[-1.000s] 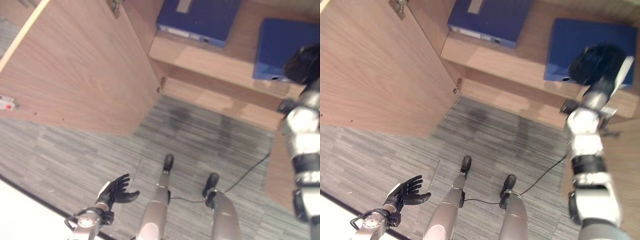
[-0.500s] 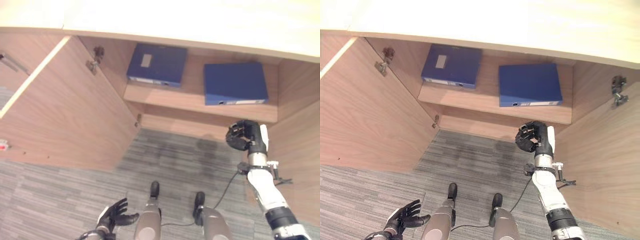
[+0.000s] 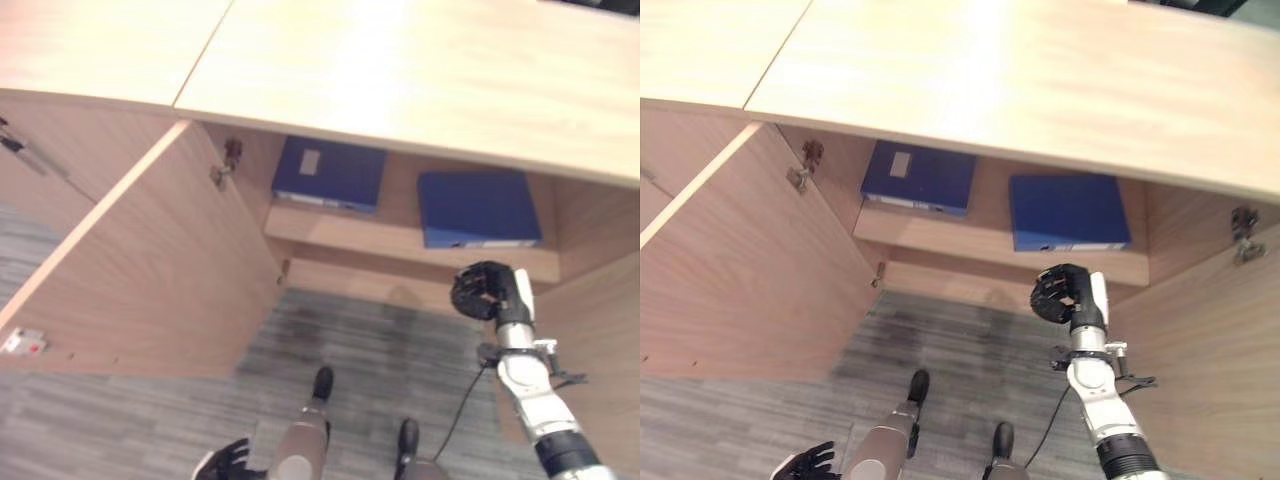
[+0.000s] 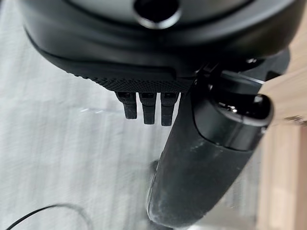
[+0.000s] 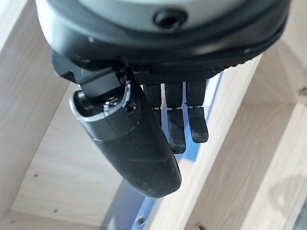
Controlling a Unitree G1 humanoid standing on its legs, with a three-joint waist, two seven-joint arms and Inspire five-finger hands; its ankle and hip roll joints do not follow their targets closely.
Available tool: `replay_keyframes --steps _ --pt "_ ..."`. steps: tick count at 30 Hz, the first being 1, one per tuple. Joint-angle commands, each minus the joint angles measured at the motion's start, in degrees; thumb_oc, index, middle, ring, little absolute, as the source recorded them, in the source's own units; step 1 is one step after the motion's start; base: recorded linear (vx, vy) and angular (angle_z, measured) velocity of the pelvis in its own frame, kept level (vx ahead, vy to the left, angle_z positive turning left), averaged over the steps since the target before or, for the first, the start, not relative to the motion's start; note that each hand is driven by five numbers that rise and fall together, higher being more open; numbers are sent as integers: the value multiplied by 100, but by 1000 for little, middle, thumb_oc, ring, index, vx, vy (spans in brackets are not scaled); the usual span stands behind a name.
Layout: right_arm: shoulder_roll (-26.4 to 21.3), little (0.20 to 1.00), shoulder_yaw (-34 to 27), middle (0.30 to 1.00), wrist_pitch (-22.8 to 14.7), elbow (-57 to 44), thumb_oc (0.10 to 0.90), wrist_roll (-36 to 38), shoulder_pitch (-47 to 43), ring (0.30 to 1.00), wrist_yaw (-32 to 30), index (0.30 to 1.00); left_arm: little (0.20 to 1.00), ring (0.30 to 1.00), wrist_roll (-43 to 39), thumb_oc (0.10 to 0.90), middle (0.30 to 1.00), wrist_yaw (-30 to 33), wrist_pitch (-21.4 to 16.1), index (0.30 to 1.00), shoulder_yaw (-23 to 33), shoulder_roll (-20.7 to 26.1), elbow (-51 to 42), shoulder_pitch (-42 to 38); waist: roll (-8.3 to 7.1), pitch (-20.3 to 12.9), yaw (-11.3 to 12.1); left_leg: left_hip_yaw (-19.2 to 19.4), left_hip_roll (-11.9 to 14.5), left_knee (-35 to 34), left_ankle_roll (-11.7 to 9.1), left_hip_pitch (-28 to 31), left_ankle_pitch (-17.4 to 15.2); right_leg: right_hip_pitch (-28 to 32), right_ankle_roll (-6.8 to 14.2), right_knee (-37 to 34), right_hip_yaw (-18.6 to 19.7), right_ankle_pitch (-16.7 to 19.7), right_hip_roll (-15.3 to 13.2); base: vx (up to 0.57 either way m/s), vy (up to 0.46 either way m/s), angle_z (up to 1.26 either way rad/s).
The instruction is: Put the empty folder in the office cabinet
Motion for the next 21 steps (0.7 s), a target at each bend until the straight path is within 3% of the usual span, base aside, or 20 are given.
replay_keyframes --steps 1,5,9,13,16,21 --pt "-337 300 -205 300 -415 -494 400 -98 -433 300 15 300 900 900 244 800 900 -13 -145 900 -124 122 -291 216 163 -116 44 -288 498 -484 -320 261 16 290 697 1171 -199 -315 57 135 133 -23" --pt "-133 300 -139 300 -366 -402 400 -47 -597 300 -56 300 900 900 79 800 900 32 -163 900 -189 242 -598 148 380 56 -85 -170 588 -564 -154 624 -185 -423 790 2255 -604 379 -104 106 139 -17" --pt "-163 300 -238 300 -347 -376 400 -5 -680 300 -151 300 900 900 -112 800 900 58 -197 900 -164 221 -652 70 395 186 -202 -177 502 -525 -242 799 -439 -606 612 1131 -951 182 -417 165 -15 -31" --pt "-317 300 -371 300 -303 -82 400 24 -754 300 -338 300 900 900 -121 800 900 49 -225 900 -178 194 -550 5 363 188 -348 -309 413 -457 -344 872 -631 -585 657 -9 -633 524 -521 175 -137 29" --pt "-530 300 -486 300 -279 132 400 66 -831 300 -378 300 900 900 -140 800 900 30 -246 900 -191 158 -519 39 378 153 -330 -297 392 -490 -395 832 -610 -458 688 -244 -641 697 -546 36 -84 51" --pt "-863 300 -487 300 -261 876 400 322 -1283 300 -462 300 900 900 -225 800 900 -20 -268 900 -384 155 -652 110 504 191 -236 -396 494 -530 -510 733 -545 -359 654 -346 -757 621 -479 4 -107 2"
